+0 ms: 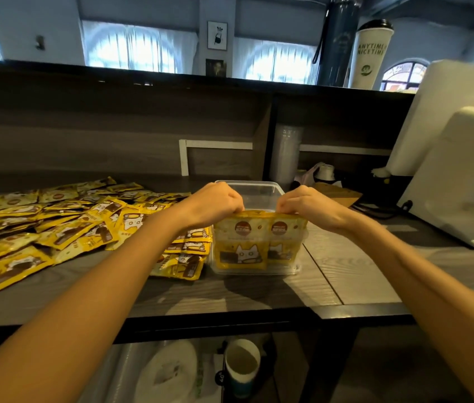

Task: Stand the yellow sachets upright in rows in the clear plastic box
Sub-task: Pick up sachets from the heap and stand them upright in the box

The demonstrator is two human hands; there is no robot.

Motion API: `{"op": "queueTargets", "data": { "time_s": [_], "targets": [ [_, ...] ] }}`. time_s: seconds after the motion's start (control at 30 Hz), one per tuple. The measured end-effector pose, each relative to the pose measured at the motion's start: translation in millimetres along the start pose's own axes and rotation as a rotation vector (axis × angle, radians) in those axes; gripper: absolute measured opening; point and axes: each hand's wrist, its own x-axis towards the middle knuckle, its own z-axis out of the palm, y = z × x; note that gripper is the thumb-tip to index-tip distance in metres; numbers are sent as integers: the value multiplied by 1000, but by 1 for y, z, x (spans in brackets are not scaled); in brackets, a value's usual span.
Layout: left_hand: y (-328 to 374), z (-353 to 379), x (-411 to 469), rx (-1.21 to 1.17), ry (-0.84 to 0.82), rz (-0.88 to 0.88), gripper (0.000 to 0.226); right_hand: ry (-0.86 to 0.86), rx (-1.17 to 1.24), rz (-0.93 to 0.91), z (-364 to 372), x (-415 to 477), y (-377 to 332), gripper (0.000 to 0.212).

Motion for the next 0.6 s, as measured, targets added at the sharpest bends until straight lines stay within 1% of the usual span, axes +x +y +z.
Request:
{"op": "queueTargets", "data": {
  "time_s": [0.17, 0.3, 0.37, 0.43, 0.53, 0.6],
  "targets": [
    [-2, 3, -5, -20, 24, 4, 38, 37, 62, 12, 0, 0, 2, 36],
    [-2, -1, -8, -32, 116, -12, 31, 107, 50, 35, 4, -2, -3, 33],
    [-4, -4, -9, -37, 186, -28, 24, 183, 14, 19, 5, -3, -7, 26],
    [-5, -7, -12, -6, 249, -36, 21, 289, -75, -34, 9, -6, -16, 21],
    [-8, -12, -20, 14, 365, -81, 26, 469, -126, -128, 21, -12, -37, 23],
    [-13, -16, -29, 8, 437, -135, 28, 560, -155, -183, 34, -15, -56, 23]
  ]
}}
